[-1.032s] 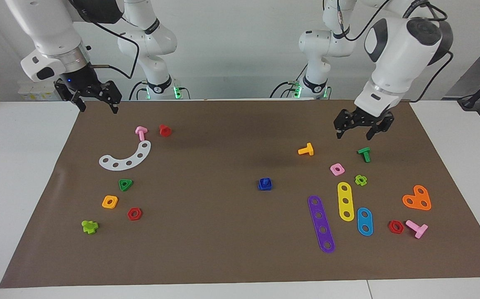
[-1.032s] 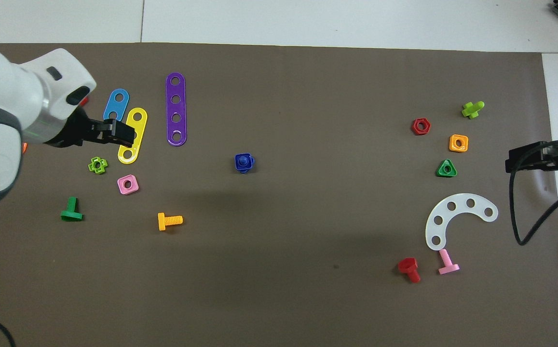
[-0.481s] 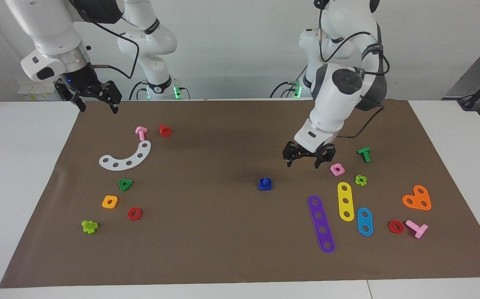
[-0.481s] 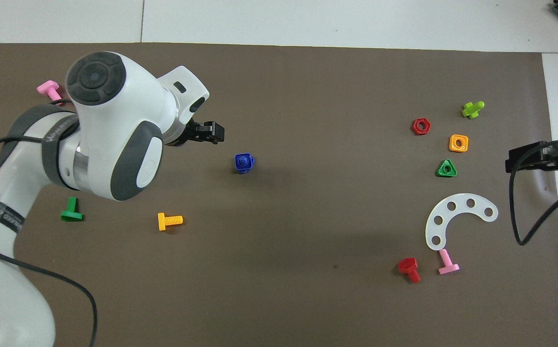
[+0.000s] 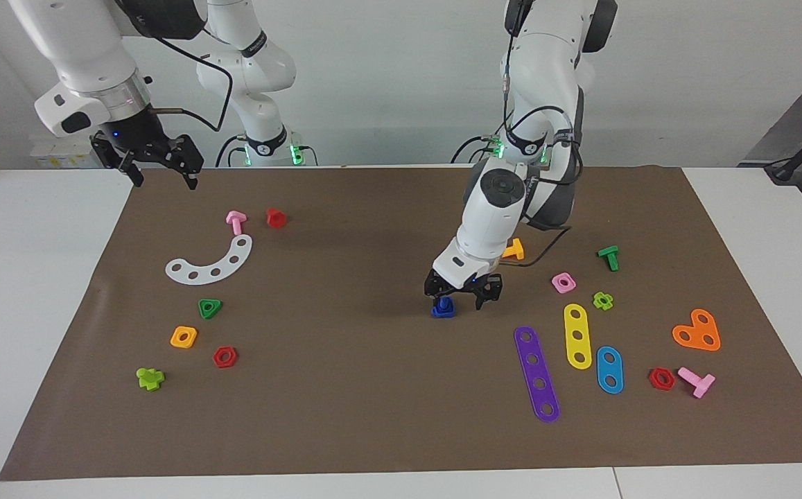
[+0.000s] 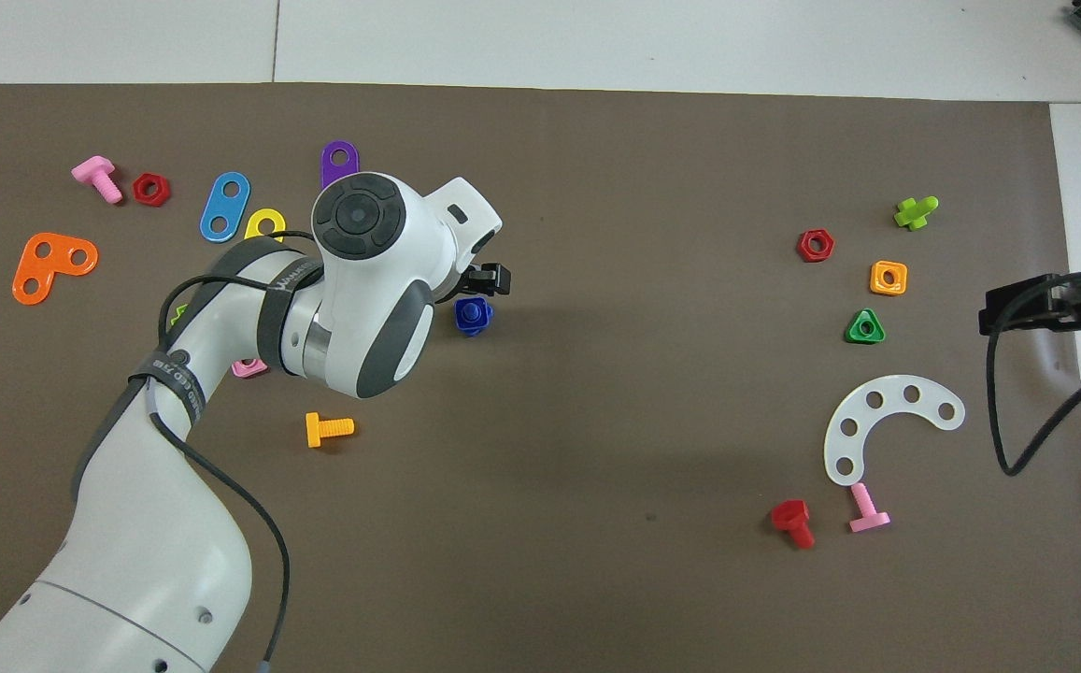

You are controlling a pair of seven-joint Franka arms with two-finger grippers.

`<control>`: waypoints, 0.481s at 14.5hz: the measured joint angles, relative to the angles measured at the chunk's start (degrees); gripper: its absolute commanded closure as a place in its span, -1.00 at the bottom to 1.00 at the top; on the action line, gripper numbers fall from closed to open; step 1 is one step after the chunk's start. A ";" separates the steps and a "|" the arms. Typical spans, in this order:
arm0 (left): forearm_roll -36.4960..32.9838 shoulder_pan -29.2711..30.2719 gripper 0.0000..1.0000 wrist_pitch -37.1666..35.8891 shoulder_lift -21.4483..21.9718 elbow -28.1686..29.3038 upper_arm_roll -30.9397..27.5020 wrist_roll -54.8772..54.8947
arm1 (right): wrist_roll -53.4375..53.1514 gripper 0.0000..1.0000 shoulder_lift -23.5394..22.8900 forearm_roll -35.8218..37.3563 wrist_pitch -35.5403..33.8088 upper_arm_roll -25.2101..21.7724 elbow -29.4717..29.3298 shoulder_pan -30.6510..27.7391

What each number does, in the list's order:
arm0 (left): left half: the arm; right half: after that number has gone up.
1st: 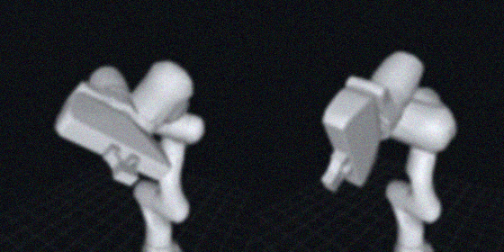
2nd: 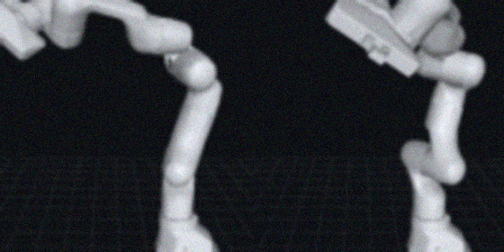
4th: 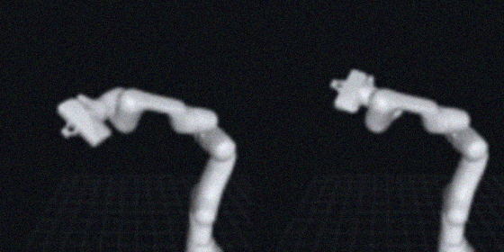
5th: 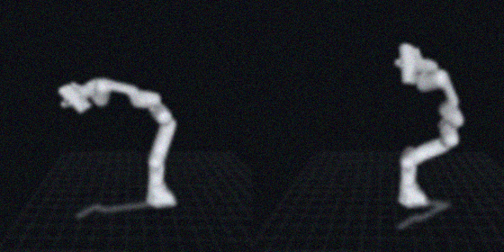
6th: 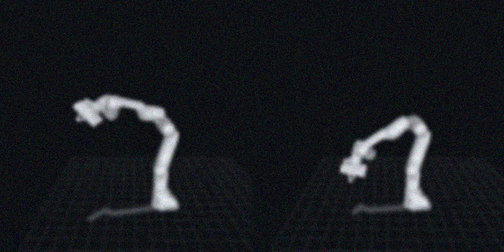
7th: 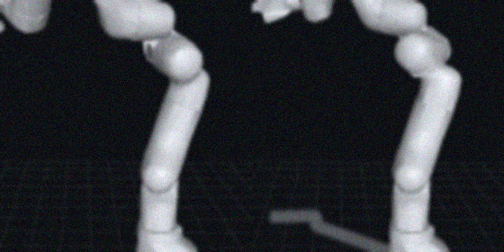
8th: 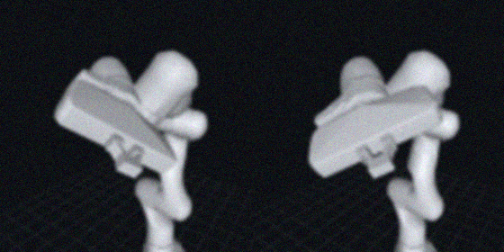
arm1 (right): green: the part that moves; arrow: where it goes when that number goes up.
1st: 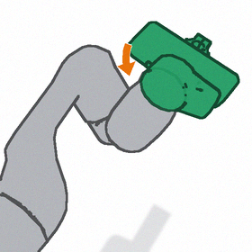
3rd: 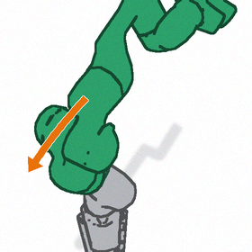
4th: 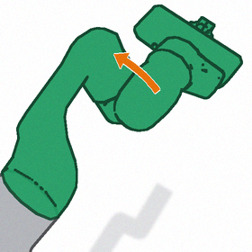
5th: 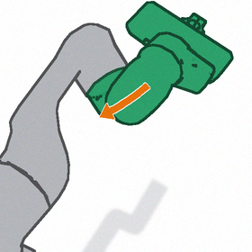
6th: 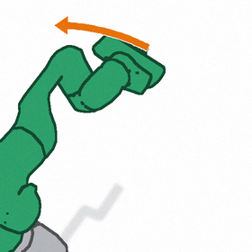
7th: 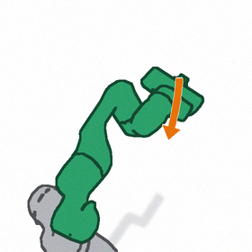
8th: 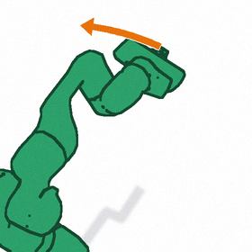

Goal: Unscrew and place screws in storage area

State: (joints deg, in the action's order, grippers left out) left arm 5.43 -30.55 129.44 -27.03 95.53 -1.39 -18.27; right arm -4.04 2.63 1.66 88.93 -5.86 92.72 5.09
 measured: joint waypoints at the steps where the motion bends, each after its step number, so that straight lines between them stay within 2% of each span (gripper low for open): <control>1: 0.00 -0.25 -0.90 0.97 -0.63 0.34 -0.01 0.01 | 0.00 -1.00 0.00 0.00 0.00 0.00 0.00 0.00; 5: 0.00 -1.24 -0.83 3.36 -1.17 3.35 -0.05 0.01 | 0.00 -1.00 0.00 0.00 0.00 0.00 0.00 0.00; 7: 0.00 -1.66 -0.64 4.61 -1.18 4.74 -0.03 0.01 | 0.00 -1.00 0.00 0.00 0.00 0.00 0.00 0.00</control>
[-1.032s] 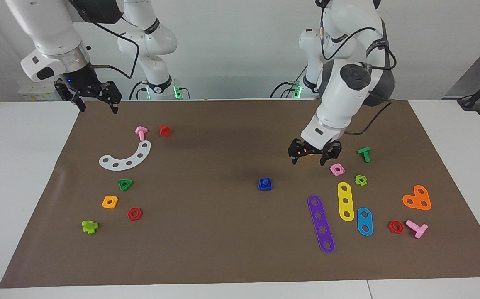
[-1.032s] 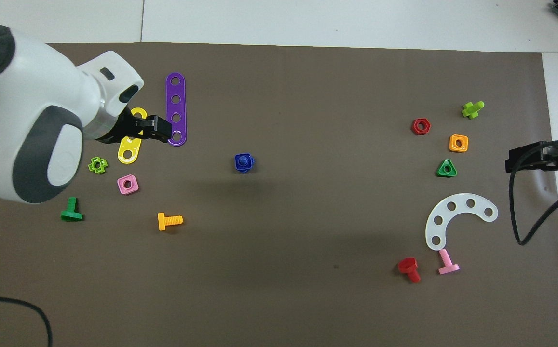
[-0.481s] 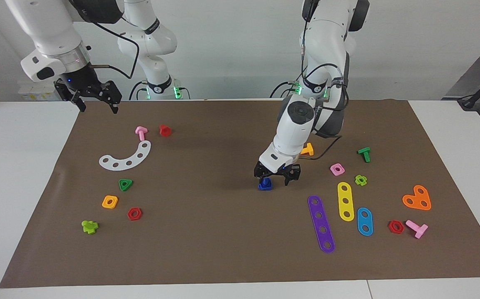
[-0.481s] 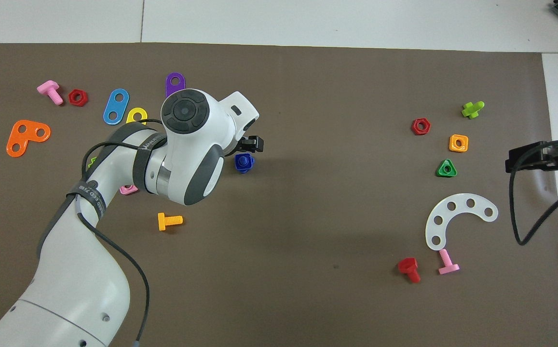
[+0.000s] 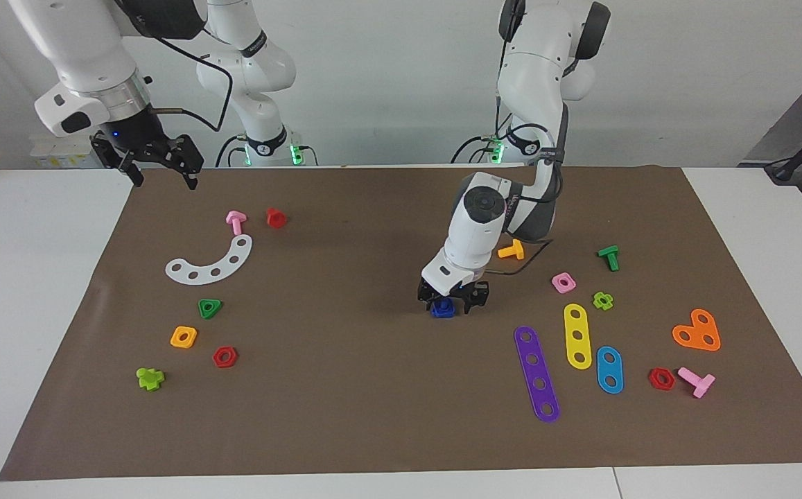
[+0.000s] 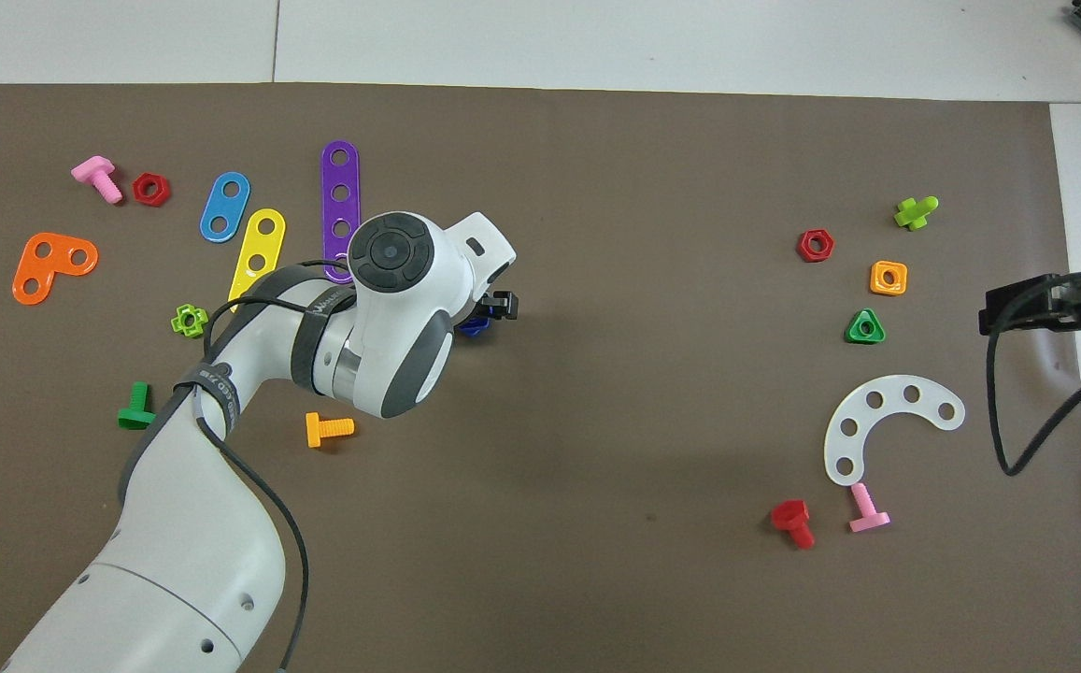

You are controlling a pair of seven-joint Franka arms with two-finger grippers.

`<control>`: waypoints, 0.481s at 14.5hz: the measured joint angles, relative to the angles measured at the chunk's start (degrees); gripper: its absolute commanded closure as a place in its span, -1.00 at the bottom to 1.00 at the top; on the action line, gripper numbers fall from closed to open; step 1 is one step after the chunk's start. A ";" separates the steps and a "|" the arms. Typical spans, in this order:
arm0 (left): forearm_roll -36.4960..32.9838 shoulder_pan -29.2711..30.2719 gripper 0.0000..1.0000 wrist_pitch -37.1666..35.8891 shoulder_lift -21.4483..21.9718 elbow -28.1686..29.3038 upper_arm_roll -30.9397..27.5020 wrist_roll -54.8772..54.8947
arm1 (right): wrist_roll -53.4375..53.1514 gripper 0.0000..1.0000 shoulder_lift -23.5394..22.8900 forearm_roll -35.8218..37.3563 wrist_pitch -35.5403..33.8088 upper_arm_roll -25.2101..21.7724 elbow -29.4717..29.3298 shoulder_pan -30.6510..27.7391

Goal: Unscrew and place screws in storage area

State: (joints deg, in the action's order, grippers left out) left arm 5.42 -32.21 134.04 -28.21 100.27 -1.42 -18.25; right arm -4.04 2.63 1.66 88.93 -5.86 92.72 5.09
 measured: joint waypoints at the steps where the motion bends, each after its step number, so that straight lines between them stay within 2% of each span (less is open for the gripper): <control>1: 0.00 -0.14 -0.54 0.29 0.00 0.34 0.00 0.00 | 0.00 -1.00 0.00 0.00 0.00 0.00 0.00 0.00; 3: 0.00 -0.29 -0.44 0.39 0.00 0.48 -0.04 0.00 | 0.00 -1.00 0.00 0.00 0.00 0.00 0.00 0.00; 7: 0.00 -0.30 -0.48 0.39 0.11 0.44 -0.20 0.00 | 0.00 -1.00 0.00 0.00 0.00 0.00 0.00 0.00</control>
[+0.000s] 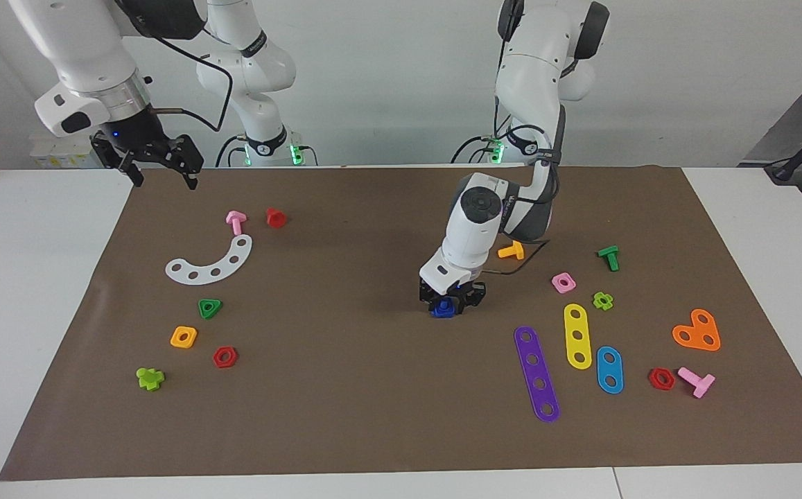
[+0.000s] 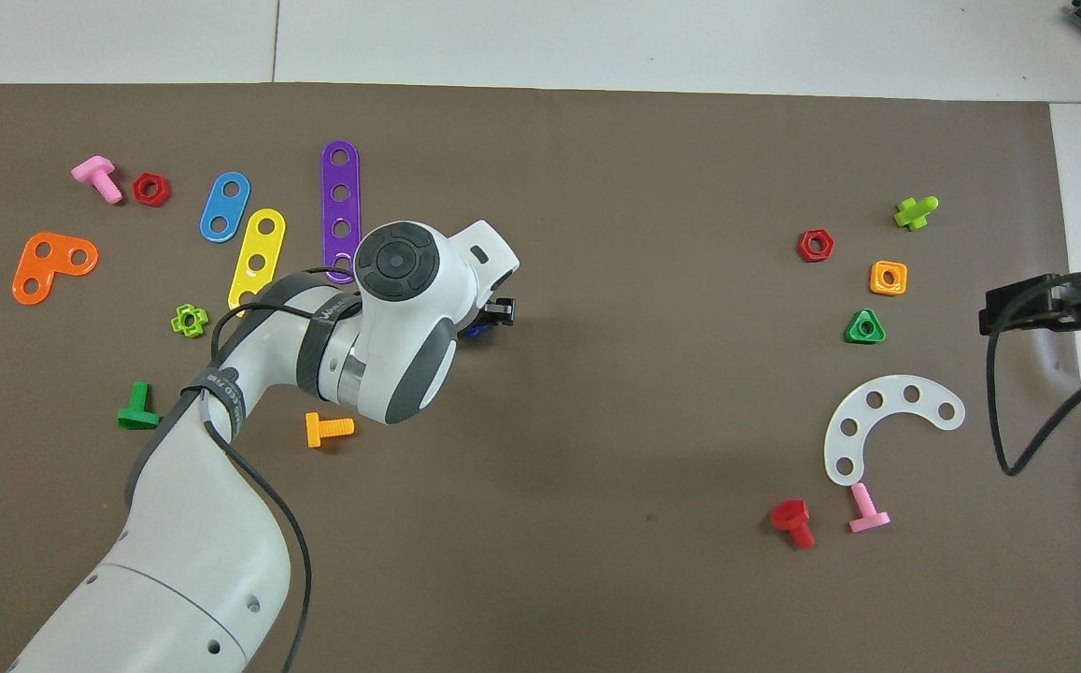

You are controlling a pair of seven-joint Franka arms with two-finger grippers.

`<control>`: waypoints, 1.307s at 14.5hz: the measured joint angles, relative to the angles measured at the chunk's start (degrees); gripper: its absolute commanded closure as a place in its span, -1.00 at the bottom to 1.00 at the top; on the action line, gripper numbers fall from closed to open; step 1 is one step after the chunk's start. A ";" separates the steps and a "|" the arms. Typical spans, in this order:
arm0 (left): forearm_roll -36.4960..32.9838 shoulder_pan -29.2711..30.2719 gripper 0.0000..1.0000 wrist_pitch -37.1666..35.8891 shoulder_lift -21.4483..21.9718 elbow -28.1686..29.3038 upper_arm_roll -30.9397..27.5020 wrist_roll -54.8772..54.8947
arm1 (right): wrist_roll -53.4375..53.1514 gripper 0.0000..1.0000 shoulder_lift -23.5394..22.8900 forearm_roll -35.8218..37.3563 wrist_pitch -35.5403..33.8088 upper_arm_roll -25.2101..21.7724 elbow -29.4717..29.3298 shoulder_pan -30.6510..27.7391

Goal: Unscrew and place screws in storage area

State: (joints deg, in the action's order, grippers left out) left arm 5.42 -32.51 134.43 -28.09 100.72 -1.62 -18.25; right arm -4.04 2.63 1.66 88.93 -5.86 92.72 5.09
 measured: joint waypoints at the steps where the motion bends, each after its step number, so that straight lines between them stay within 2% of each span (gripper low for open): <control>1: 0.00 0.00 -0.58 0.00 0.08 -0.05 -0.03 0.00 | 0.00 -1.00 0.00 0.00 0.00 0.00 0.00 0.00; 2: 0.00 0.00 -0.64 0.00 0.16 -0.13 -0.04 0.00 | 0.00 -1.00 0.00 0.00 0.00 0.00 0.00 0.00; 4: 0.00 0.00 -0.63 -0.01 0.25 -0.32 -0.04 -0.01 | 0.00 -1.00 0.00 0.00 0.00 0.00 0.00 0.00; 8: 0.00 0.00 -0.42 -0.12 0.28 -0.49 -0.04 -0.01 | 0.00 -1.00 0.00 0.00 0.00 0.00 0.00 0.00; 12: 0.00 0.00 0.01 -0.30 0.28 -0.49 -0.04 -0.01 | 0.00 -1.00 0.00 0.00 0.00 0.00 0.00 0.00; 15: 0.00 0.00 0.57 -0.68 0.29 -0.63 -0.07 -0.02 | 0.00 -1.00 0.00 0.00 0.00 0.00 0.00 0.00; 19: 0.17 0.01 0.89 -2.60 0.38 -1.62 -0.30 -0.15 | 0.00 -1.00 0.00 0.00 0.00 0.00 0.00 0.00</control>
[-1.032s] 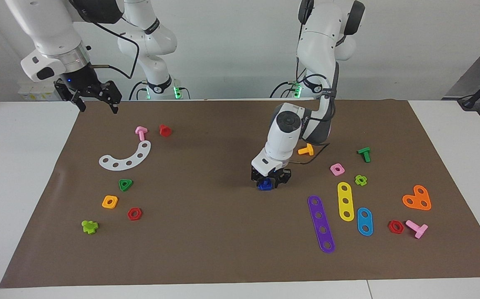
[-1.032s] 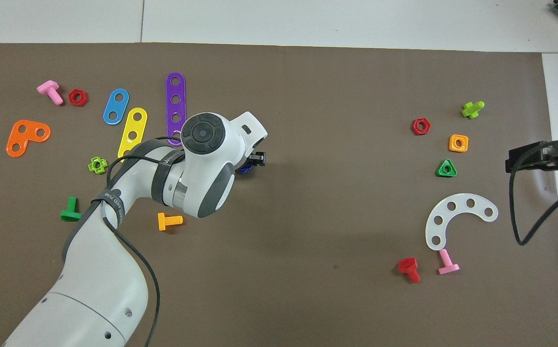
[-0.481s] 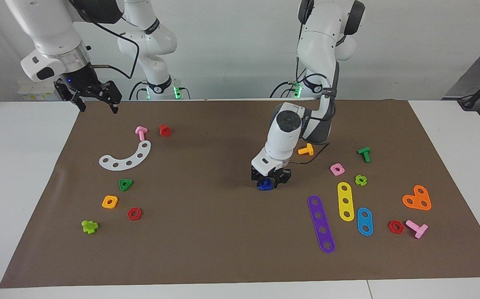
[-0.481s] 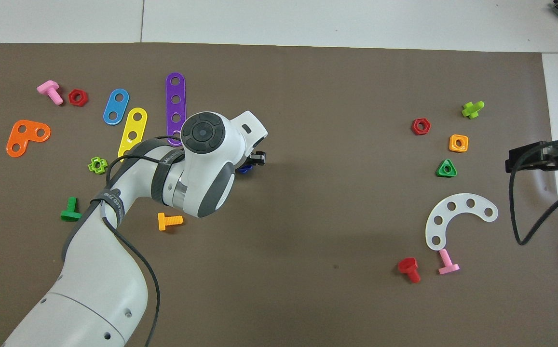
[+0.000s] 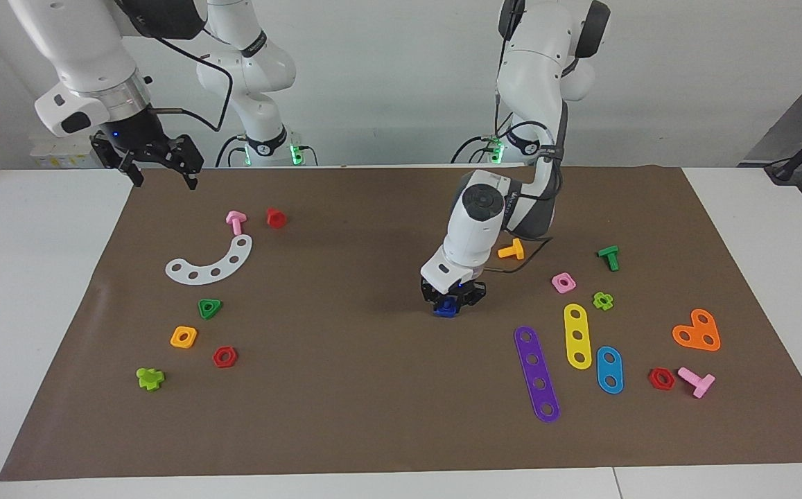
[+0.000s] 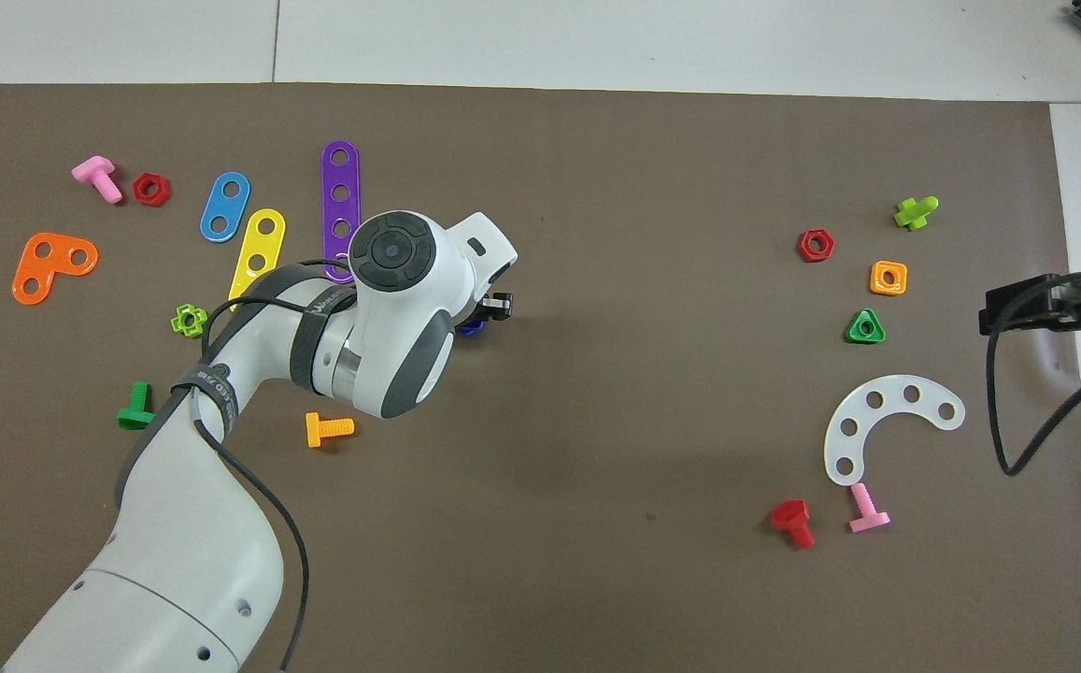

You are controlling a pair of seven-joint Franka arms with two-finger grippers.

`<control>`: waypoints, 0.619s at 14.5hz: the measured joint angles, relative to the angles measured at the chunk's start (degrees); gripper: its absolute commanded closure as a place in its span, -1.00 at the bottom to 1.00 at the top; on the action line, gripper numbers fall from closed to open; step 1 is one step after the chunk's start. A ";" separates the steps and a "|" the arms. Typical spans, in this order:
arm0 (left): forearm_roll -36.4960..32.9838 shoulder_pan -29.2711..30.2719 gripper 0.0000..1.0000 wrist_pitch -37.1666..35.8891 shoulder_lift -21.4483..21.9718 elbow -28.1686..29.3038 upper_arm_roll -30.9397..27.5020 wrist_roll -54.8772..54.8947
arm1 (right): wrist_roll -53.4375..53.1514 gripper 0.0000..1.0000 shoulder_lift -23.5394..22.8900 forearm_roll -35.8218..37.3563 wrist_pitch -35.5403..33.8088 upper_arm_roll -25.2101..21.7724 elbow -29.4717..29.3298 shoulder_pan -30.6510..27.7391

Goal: Unscrew and place screws in storage area

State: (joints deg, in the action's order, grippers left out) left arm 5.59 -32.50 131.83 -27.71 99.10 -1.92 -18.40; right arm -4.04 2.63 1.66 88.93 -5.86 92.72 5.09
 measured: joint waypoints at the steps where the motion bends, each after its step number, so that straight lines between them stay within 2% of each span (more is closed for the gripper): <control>1: 0.17 0.00 0.90 -0.17 0.00 -0.26 -0.03 -0.04 | 0.00 -1.00 0.00 0.00 0.00 0.00 0.00 0.00; 5: 0.66 0.00 0.90 -3.23 0.01 -2.13 -0.02 -0.30 | 0.00 -1.00 0.00 0.00 0.00 0.00 0.00 0.00; 9: 1.32 0.10 0.86 -17.00 -0.37 -10.71 -0.57 -1.66 | 0.00 -1.00 0.00 0.00 0.00 0.00 0.00 0.00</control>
State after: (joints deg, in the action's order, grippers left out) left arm 6.91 -32.40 114.83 -28.08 88.39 -2.49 -20.06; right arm -4.04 2.63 1.66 88.93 -5.86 92.72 5.09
